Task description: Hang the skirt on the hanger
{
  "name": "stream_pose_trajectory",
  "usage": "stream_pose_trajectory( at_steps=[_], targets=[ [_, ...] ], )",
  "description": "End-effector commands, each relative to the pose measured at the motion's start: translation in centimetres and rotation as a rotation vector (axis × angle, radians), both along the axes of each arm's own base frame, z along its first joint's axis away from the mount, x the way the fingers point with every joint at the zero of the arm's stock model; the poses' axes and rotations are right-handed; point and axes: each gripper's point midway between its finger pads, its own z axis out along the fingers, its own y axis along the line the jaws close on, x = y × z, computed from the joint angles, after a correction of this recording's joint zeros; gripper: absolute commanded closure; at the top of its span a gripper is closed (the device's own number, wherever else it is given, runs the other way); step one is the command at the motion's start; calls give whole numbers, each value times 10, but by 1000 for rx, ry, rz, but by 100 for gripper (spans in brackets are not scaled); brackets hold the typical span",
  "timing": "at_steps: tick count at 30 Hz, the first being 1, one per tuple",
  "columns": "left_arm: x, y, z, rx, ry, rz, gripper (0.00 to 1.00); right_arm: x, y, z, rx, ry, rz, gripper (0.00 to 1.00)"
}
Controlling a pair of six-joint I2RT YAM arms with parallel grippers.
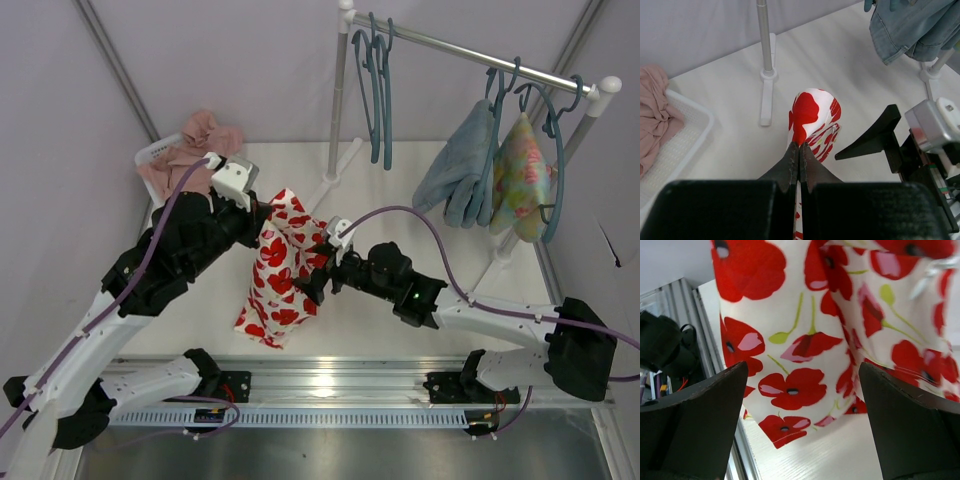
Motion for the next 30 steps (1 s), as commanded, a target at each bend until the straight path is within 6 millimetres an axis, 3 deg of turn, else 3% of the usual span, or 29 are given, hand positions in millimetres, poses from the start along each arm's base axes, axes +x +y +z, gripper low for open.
stream_pose_trajectory(
  at_steps=[1, 6, 17, 23, 28, 30],
  targets=[
    [1, -1, 21, -43, -65, -10, 100, -9, 17, 17, 56, -65, 112, 1],
    [2, -6, 21, -51, -63, -22, 100, -3, 28, 2, 57, -23, 121, 1],
    [-9, -20, 27, -41, -97, -146, 100, 19, 30, -14, 52, 17, 144, 0],
    [-11, -26, 19, -7, -97, -187, 100, 20, 31, -11, 49, -10, 187, 0],
    [-4, -24, 24, -26, -122, -156, 100, 17, 36, -9, 55, -7, 219, 1],
    [1, -23, 28, -47, -133, -123, 100, 12, 38, -11, 59, 8, 252, 9]
  ],
)
